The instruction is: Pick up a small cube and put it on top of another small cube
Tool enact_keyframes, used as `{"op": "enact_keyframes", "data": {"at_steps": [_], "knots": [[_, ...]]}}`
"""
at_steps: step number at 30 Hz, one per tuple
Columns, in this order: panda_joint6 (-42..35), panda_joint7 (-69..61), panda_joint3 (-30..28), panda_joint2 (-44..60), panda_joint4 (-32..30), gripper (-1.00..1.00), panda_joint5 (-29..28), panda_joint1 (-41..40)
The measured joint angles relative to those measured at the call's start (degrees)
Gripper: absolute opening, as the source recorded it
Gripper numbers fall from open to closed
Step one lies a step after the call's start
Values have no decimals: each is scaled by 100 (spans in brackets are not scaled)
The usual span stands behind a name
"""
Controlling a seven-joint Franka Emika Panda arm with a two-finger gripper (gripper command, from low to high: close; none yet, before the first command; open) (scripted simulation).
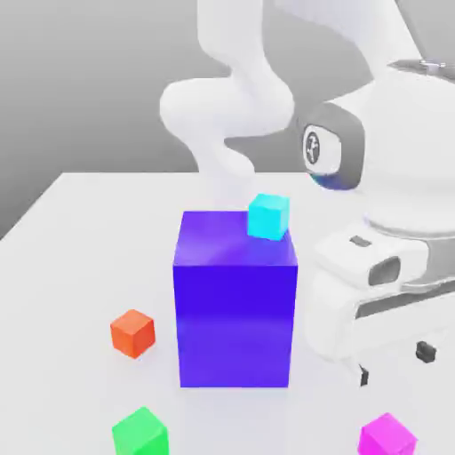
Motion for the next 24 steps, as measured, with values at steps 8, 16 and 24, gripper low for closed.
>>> {"op": "enact_keyframes", "data": {"at_steps": [8,16,24], "knots": [[811,164,-193,1418,207,-100,-327,319],[594,101,-98,1140,141,-100,-243,246],[19,414,-680,55,-336,-100,436,-644]]}}
